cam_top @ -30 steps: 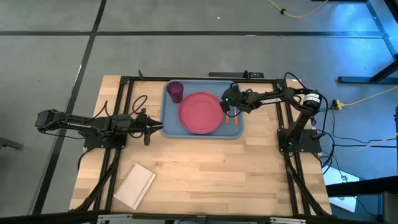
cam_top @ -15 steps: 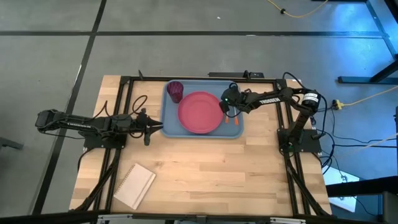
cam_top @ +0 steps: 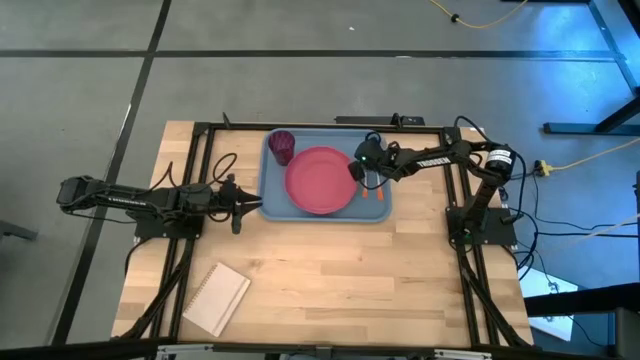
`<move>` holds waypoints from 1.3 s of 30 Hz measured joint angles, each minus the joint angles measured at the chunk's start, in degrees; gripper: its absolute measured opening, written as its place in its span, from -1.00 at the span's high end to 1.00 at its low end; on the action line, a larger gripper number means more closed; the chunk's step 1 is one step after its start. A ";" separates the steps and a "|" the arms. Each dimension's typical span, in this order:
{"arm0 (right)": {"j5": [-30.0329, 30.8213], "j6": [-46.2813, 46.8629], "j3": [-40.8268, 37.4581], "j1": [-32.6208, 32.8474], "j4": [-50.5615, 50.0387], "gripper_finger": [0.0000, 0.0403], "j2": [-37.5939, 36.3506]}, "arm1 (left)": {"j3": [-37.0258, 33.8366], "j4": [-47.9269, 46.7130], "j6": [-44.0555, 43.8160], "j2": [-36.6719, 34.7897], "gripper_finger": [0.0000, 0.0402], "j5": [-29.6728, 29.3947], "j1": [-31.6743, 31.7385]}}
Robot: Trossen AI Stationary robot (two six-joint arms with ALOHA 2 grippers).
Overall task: Pick and place plate/cup/fork/spoon on tray
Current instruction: Adjust the orange spoon on the blue serving tray, then return to Home Position
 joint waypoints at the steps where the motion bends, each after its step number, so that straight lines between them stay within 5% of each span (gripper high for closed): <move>1: 0.02 -0.01 0.00 -0.01 0.00 0.97 0.00 | 0.01 0.00 -0.01 0.00 0.59 -0.02 0.00; 11: -1.04 -4.22 3.82 0.82 -0.81 0.97 -4.54 | 0.01 -0.01 -0.02 -0.01 0.59 -0.02 0.00; 20: -25.17 -6.23 4.33 5.42 -9.89 0.97 -19.24 | 0.01 0.03 -1.04 -0.01 0.59 0.29 0.00; 25: -27.28 -13.41 4.35 8.97 -15.74 0.97 -26.50 | 0.01 0.04 -1.12 -0.01 0.59 0.69 0.00; 28: -27.65 -9.91 3.17 11.20 -18.39 0.97 -29.47 | 0.00 0.04 -1.12 0.02 0.59 2.64 0.00; 32: -40.98 -18.68 -0.09 13.84 -21.05 0.97 -31.60 | 0.01 0.04 -1.71 0.01 0.59 3.12 0.00; 39: -54.43 -16.57 -17.70 14.84 -3.15 0.97 -38.32 | 0.01 1.41 -3.38 -0.43 0.60 19.49 0.00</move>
